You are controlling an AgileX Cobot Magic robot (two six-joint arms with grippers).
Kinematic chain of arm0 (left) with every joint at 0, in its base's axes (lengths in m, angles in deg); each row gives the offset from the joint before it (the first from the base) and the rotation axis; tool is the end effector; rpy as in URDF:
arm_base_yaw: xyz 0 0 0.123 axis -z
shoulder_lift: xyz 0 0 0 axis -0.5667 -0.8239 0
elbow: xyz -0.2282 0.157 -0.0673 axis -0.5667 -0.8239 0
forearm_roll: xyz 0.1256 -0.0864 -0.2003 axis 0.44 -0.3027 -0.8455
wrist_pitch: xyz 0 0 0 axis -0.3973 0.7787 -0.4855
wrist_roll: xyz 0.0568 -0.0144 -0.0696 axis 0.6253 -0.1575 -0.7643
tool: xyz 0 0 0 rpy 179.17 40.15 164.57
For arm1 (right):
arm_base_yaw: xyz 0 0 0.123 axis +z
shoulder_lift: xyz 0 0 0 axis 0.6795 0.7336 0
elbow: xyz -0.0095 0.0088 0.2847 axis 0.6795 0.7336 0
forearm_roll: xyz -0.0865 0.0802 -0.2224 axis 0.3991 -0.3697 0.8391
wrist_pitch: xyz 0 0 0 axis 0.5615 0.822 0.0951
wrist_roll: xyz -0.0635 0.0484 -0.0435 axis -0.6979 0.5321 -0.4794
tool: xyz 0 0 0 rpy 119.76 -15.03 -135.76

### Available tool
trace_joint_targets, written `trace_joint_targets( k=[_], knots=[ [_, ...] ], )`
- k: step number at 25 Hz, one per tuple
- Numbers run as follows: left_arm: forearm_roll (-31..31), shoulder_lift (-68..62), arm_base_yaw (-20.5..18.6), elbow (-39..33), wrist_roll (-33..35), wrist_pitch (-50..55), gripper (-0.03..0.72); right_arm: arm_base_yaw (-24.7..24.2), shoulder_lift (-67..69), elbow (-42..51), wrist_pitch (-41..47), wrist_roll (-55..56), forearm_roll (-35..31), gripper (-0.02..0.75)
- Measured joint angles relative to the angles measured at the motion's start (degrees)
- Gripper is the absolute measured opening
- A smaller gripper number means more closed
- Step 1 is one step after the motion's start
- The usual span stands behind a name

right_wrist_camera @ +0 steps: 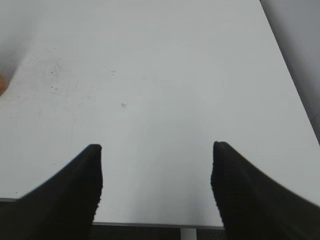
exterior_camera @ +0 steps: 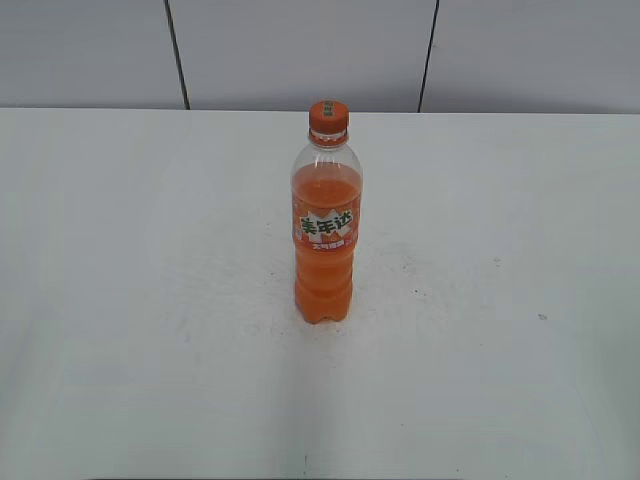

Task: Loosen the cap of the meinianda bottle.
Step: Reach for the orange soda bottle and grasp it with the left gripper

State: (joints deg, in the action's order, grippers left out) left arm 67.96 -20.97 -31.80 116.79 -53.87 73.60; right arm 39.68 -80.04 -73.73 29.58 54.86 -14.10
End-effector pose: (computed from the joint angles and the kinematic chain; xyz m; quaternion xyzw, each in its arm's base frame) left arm -0.0140 0.0042 0.2983 -0.0109 0.8248 -0.0110 0.5652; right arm 0.0023 0.0054 0.2650 -0.0638 0.8517 -0.0322 0.5192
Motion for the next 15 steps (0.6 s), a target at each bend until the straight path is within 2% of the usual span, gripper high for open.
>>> trace_joint_targets(
  k=[9, 15],
  knots=[
    [-2.0, -4.5, 0.0, 0.8, 0.0, -3.3, 0.561, 0.0, 0.0, 0.0, 0.0, 0.7, -0.1, 0.513],
    [-3.5, -17.2, 0.0, 1.3, 1.7, -19.1, 0.561, 0.0, 0.0, 0.0, 0.0, 0.8, -0.1, 0.513]
  ],
)
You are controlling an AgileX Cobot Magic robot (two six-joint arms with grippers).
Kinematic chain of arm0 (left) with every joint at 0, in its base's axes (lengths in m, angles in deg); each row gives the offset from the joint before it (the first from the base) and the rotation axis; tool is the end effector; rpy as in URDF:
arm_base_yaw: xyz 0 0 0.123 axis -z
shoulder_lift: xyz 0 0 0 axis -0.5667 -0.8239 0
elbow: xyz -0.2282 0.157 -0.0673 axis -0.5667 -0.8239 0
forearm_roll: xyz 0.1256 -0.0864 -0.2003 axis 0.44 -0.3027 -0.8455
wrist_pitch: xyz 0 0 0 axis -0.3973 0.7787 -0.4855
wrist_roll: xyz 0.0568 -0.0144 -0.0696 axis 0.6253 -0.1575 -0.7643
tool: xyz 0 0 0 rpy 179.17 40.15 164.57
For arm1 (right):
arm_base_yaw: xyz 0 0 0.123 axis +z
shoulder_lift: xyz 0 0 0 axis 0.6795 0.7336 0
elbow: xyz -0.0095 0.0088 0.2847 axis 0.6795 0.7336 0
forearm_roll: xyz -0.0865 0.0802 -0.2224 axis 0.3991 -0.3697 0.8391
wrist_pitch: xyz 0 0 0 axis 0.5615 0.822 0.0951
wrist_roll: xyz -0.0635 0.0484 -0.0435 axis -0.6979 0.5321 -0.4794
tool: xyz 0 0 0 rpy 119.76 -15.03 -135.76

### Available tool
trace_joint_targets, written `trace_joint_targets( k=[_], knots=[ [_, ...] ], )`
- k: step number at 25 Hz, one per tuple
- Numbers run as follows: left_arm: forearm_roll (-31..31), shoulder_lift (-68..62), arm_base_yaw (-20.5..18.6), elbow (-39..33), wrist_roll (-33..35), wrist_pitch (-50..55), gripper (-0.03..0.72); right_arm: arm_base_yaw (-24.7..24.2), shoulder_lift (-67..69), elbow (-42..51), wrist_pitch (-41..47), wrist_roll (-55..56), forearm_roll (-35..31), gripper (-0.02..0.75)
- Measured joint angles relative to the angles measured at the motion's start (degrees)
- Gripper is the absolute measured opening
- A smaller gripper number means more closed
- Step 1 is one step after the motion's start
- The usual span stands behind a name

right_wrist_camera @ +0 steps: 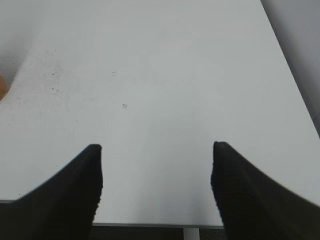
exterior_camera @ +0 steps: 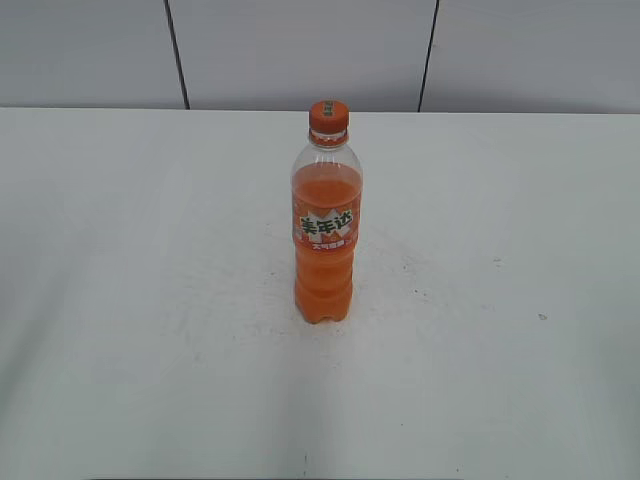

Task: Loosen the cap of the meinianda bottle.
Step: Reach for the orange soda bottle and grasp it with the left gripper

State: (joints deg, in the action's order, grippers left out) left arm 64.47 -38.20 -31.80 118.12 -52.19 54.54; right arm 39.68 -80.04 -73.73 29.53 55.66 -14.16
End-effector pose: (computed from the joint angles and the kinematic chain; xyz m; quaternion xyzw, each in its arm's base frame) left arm 0.0510 -0.0033 0.3282 0.0007 0.8092 -0.0338 0.5866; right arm 0.0024 0.0055 0.2651 -0.0578 0.8518 -0.0281 0.5198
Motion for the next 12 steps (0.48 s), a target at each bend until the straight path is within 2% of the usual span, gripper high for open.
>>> trace_joint_targets(
  k=[7, 12],
  knots=[
    [-0.3, -16.1, 0.0, -0.1, 5.3, -22.8, 0.561, 0.0, 0.0, 0.0, 0.0, 0.1, 0.0, 0.513],
    [-0.9, -28.1, 0.0, -4.0, 6.4, -42.0, 0.561, 0.0, 0.0, 0.0, 0.0, 0.1, 0.0, 0.513]
  ],
)
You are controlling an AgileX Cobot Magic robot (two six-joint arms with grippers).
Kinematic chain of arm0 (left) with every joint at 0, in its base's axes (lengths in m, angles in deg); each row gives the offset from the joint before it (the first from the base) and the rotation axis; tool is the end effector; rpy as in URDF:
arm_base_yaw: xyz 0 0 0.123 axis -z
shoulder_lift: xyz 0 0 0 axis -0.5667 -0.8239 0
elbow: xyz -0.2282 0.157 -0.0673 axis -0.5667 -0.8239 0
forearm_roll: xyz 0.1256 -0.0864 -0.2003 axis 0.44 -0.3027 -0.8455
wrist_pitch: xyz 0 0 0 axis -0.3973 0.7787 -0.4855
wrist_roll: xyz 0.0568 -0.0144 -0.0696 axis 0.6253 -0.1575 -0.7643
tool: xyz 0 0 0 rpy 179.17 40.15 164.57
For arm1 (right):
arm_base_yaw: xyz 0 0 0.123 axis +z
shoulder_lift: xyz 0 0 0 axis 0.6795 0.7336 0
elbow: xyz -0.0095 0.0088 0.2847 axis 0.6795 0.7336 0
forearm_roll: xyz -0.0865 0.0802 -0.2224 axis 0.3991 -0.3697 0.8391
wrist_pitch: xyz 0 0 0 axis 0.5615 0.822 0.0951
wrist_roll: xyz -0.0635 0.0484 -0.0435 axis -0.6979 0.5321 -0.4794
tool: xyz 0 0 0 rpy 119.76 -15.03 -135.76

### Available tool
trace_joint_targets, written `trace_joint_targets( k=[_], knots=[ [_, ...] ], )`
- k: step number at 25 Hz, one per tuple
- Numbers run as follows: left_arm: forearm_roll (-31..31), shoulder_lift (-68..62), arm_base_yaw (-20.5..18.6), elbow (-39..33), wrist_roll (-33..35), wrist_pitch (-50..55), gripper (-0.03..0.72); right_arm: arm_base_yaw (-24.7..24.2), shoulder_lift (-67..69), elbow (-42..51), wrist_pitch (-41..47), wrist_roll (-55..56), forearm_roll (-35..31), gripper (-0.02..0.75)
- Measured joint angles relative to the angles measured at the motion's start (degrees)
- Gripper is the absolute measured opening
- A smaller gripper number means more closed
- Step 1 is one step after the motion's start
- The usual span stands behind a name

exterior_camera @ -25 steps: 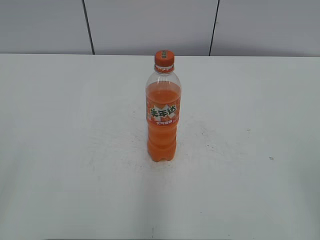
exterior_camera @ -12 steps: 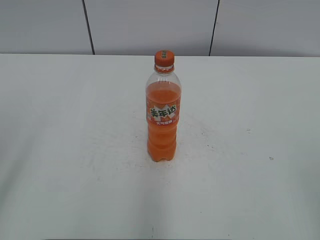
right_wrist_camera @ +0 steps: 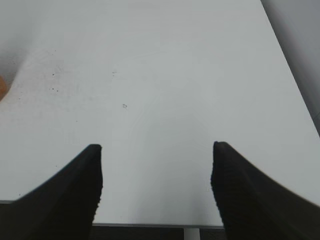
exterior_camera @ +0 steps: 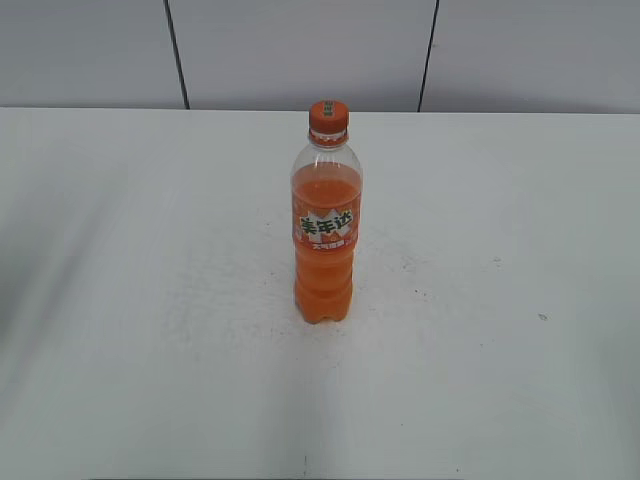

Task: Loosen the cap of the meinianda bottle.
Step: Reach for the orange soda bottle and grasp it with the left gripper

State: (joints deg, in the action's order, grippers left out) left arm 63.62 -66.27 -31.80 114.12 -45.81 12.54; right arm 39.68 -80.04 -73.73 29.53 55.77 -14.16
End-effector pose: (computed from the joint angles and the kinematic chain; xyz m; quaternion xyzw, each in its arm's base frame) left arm 0.1676 -0.0078 0.3151 0.0325 0.7546 -0.0023 0.6554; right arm 0.0024 0.0055 0.2651 -0.0570 0.8519 -0.0276 0.5199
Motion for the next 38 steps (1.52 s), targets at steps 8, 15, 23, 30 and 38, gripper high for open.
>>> trace_joint_targets(
  k=[8, 15, 23, 30, 38],
  knots=[
    [8.4, -20.7, 0.1, -7.5, -6.7, -30.2, 0.561, 0.0, 0.0, 0.0, 0.0, 0.0, 0.0, 0.513],
    [30.4, -34.9, 1.3, -7.7, -22.3, -47.6, 0.561, 0.0, 0.0, 0.0, 0.0, 0.1, 0.0, 0.513],
    [53.0, -43.2, 0.0, -7.9, -24.2, -58.1, 0.561, 0.0, 0.0, 0.0, 0.0, 0.1, 0.0, 0.513],
    [73.4, -54.2, -3.8, -0.9, -25.3, -64.7, 0.561, 0.0, 0.0, 0.0, 0.0, 0.1, 0.0, 0.513],
    [80.8, -66.2, 1.4, 11.8, -30.3, -67.0, 0.617, 0.0, 0.0, 0.0, 0.0, 0.1, 0.0, 0.513]
  ],
)
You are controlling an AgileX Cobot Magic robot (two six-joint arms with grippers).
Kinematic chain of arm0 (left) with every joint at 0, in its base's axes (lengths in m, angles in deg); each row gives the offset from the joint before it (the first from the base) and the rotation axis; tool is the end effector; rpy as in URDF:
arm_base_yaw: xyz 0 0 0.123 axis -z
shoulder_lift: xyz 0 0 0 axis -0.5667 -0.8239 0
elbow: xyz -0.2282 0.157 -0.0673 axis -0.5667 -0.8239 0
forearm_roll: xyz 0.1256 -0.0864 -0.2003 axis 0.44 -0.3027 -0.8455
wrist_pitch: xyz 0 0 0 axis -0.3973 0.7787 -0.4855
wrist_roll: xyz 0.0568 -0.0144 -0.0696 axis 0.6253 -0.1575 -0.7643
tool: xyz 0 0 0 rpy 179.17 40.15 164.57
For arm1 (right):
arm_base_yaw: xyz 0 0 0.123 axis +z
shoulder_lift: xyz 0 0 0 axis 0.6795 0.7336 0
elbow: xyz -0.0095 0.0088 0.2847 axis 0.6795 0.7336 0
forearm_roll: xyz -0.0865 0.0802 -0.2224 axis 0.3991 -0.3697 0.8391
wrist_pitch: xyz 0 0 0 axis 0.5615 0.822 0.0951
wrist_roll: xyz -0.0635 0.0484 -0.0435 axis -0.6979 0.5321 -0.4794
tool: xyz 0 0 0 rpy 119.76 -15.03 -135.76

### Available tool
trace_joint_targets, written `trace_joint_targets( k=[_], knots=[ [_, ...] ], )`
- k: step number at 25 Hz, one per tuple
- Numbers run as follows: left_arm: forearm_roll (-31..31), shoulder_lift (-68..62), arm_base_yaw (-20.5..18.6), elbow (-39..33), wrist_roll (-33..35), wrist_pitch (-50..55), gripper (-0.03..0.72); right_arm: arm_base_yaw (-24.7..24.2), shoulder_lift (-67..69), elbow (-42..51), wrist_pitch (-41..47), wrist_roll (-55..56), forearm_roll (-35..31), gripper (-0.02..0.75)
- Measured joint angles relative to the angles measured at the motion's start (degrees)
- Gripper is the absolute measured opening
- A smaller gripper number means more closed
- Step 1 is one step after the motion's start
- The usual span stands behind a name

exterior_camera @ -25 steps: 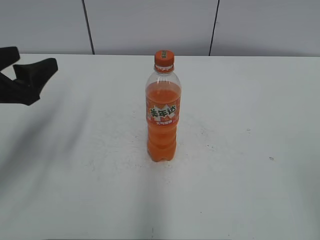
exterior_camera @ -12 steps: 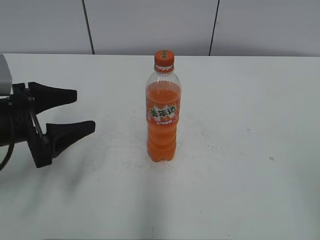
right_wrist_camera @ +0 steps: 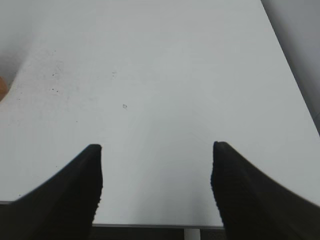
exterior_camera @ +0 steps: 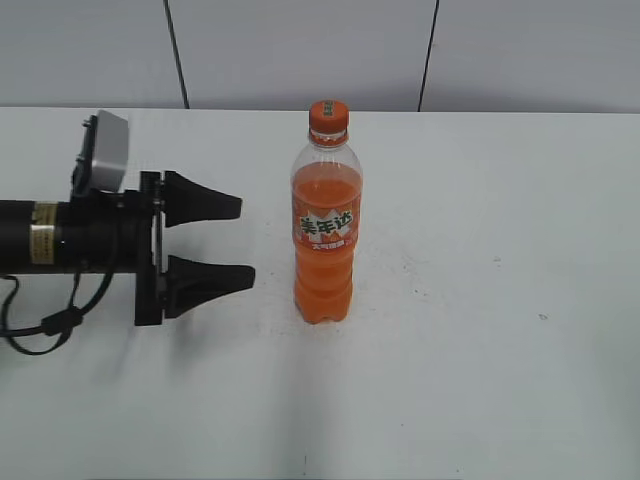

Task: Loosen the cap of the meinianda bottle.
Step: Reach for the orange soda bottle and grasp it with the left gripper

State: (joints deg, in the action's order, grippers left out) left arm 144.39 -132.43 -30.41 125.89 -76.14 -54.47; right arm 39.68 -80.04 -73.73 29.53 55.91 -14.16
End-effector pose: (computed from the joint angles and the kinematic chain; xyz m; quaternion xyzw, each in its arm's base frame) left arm 0.2881 -0.1041 0.1337 0.4799 0.6278 -0.3738 0.4856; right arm 0.0024 0.0055 0.2651 -0.0559 0.8520 -0.0270 0.5199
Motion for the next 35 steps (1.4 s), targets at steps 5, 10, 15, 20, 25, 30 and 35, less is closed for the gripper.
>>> trace_joint_targets(
  k=[5, 10, 15, 20, 25, 30, 35],
  knots=[
    [0.1, -6.7, 5.4, 6.7, -1.0, -0.1, 0.615, 0.0, 0.0, 0.0, 0.0, 0.0, 0.0, 0.513],
    [-0.8, -11.1, 8.1, 11.5, -1.6, -0.1, 0.61, 0.0, 0.0, 0.0, 0.0, 0.0, 0.0, 0.513],
    [-1.3, -13.9, 10.7, 15.6, -2.9, -0.1, 0.596, 0.0, 0.0, 0.0, 0.0, 0.0, 0.0, 0.513],
    [-1.8, -16.6, 13.1, 19.8, -4.6, -0.1, 0.593, 0.0, 0.0, 0.0, 0.0, 0.0, 0.0, 0.513],
    [-2.2, -17.9, 14.4, 21.6, -5.1, -0.3, 0.584, 0.0, 0.0, 0.0, 0.0, 0.0, 0.0, 0.513],
    [-2.7, -17.9, 14.5, 21.8, -5.3, -0.3, 0.516, 0.0, 0.0, 0.0, 0.0, 0.0, 0.0, 0.513],
    [-3.3, -17.9, 14.6, 21.8, -5.4, -0.4, 0.414, 0.0, 0.0, 0.0, 0.0, 0.0, 0.0, 0.513]
  ],
)
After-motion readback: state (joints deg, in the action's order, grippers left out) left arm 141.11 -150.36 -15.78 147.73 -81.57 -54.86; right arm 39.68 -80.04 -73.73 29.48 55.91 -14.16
